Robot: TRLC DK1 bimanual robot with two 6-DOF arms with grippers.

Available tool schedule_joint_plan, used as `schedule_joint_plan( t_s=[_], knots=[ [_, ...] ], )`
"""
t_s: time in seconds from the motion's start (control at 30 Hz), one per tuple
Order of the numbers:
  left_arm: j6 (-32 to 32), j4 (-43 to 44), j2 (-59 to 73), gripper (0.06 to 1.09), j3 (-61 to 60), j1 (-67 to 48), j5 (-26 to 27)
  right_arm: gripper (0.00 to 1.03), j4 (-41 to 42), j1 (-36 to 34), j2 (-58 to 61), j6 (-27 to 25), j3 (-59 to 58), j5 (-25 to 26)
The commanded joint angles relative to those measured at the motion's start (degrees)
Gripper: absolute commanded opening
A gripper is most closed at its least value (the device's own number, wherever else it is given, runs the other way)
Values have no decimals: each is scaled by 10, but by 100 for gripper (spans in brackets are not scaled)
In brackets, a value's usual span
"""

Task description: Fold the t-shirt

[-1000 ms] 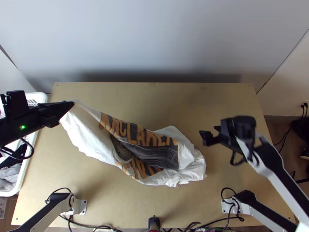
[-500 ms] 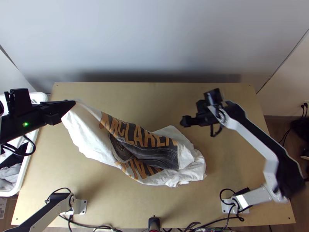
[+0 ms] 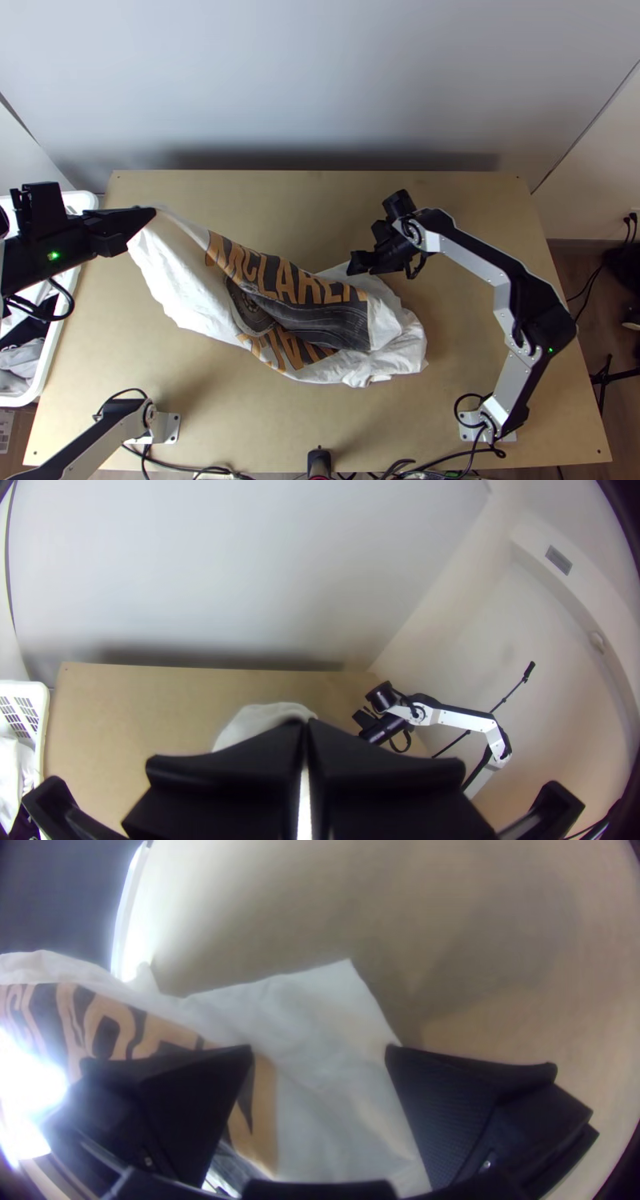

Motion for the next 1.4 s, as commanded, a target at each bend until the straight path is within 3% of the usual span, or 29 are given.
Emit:
schedule_joint_plan(
  t_s=[0.0,0.83,0.9,0.93,1.0,1.07,1.23,1.37],
  knots=[
    [0,-1,0,9,0,0,0,93,31,7,40,-31,11,-8],
    [3,-4,4,9,7,0,-3,92,37,2,64,-48,46,7],
    [3,-4,4,9,6,0,-3,77,37,2,66,-48,44,7],
    [3,-4,4,9,6,0,-3,66,40,2,66,-48,43,7],
    [3,-4,4,9,6,0,-3,38,45,2,66,-45,42,7],
    [4,-4,3,9,5,1,-3,3,48,1,67,-43,42,7],
    [5,-4,3,9,5,3,-4,3,41,-4,58,-48,36,7],
    [8,-5,-1,9,5,6,-4,3,60,-12,-36,-50,29,36]
  ],
)
